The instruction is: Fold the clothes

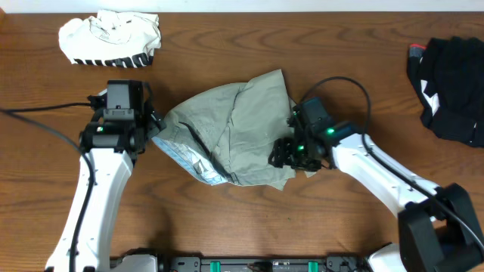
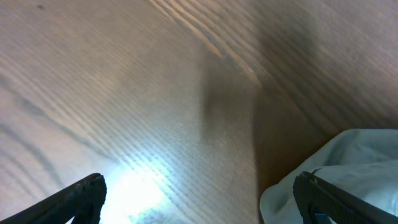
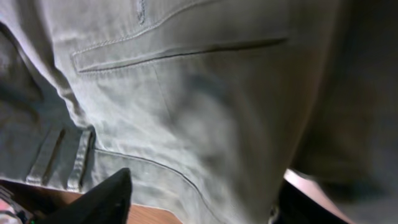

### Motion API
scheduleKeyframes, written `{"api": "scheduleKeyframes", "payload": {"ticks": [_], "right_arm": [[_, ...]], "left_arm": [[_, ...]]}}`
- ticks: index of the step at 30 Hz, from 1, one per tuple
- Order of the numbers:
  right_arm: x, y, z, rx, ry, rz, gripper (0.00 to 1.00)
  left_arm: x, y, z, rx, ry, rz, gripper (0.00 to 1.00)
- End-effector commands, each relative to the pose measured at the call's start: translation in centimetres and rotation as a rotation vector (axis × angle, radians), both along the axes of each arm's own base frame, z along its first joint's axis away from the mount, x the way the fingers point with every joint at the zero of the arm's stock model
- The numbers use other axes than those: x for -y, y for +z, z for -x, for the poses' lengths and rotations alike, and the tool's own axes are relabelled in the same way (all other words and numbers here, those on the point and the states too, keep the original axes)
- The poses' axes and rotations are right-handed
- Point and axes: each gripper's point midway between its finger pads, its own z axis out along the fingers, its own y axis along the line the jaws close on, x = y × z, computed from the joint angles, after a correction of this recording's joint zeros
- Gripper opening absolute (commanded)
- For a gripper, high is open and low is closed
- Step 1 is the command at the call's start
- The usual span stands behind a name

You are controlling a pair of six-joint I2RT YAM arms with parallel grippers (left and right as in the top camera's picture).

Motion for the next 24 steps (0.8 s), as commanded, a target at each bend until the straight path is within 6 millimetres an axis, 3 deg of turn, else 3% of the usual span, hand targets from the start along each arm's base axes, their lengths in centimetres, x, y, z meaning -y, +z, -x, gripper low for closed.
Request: {"api": "scheduleKeyframes", "payload": {"ticks": [1, 5, 7, 14, 18, 24], "right_arm": [[-1.3, -0.4, 0.9, -0.034, 0.009, -0.022, 0.54], [-2.6, 0.1, 0.7, -0.022, 0.012, -0.076, 0.25], [-3.6, 0.8, 0.5, -0.013, 0.029, -0.133, 0.16], [-5.9, 2.6, -1.0, 0.028, 0.02, -0.27, 0.06], [-6.5, 3.2, -1.2, 0.037, 0.025, -0.31, 0.03], [-5.7, 2.8, -1.5, 0.03, 0.001, -0.282, 0.01]], "left_arm": [[0.4, -0.5, -0.6, -0.018, -0.042, 0.011, 0.98], [0.4, -0.9, -0.7, -0.031, -0.044, 0.014, 0.98], [0.8, -1.0, -0.8, -0.032, -0.055, 0.034, 0.98], [3.1, -1.4, -0.9, -0.037, -0.13, 0.15, 0.98], [3.1, -1.5, -0.7, -0.047, -0.142, 0.144, 0.98], [0.1, -1.5, -0.4, -0.052, -0.059, 0.094, 0.98]]}}
